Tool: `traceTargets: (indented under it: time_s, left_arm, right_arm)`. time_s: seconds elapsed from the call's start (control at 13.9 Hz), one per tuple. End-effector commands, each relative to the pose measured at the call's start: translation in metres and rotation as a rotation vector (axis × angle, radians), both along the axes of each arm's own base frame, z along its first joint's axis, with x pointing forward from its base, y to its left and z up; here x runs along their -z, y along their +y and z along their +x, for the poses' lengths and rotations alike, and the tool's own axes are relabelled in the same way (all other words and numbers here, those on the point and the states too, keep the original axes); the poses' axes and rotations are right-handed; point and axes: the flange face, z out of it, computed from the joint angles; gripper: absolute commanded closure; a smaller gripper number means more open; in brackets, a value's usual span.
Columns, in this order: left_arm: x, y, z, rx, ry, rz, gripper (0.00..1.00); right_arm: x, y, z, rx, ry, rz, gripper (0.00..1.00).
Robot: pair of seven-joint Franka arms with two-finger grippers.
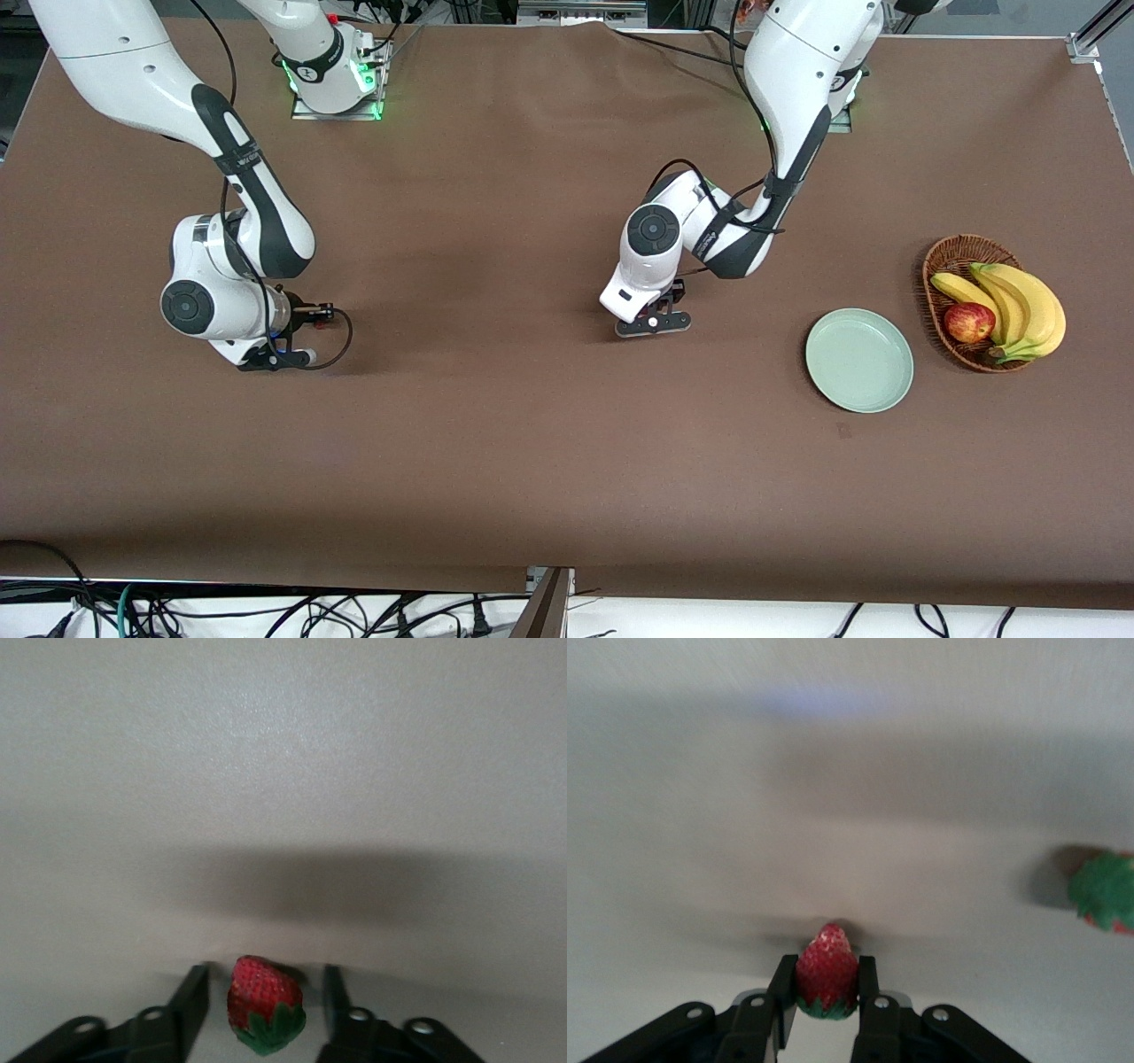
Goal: Collect all strawberries into plate
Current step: 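Drop the strawberry on the plate while the right gripper sets another mid-table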
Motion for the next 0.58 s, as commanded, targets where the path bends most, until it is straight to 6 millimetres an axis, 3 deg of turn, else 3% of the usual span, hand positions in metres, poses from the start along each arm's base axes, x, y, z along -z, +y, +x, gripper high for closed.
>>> traceTargets:
  time_s: [0.0,0.14,0.36,0.51]
  left_arm:
    - [-0.02,0.005,0.006,0.008,-0.013,0.029,0.97]
    - [-0.037,0.023,0.014,0.102,0.027,0.061,0.97]
    - [-0.073,0.081,0.042,0.209,0.089,0.073,0.96]
    - [-0.098,0.124,0.059,0.323,0.131,0.057,0.95]
  right_arm:
    - [-0.028,0.052,0.022,0.028,-0.062,0.024,1.0]
    - [-0.03,0.103,0.027,0.107,-0.08,0.016,1.0]
    - [-0.033,0.163,0.024,0.172,-0.097,0.005,1.0]
    - [-0.039,0.219,0.019,0.237,-0.117,0.001,1.0]
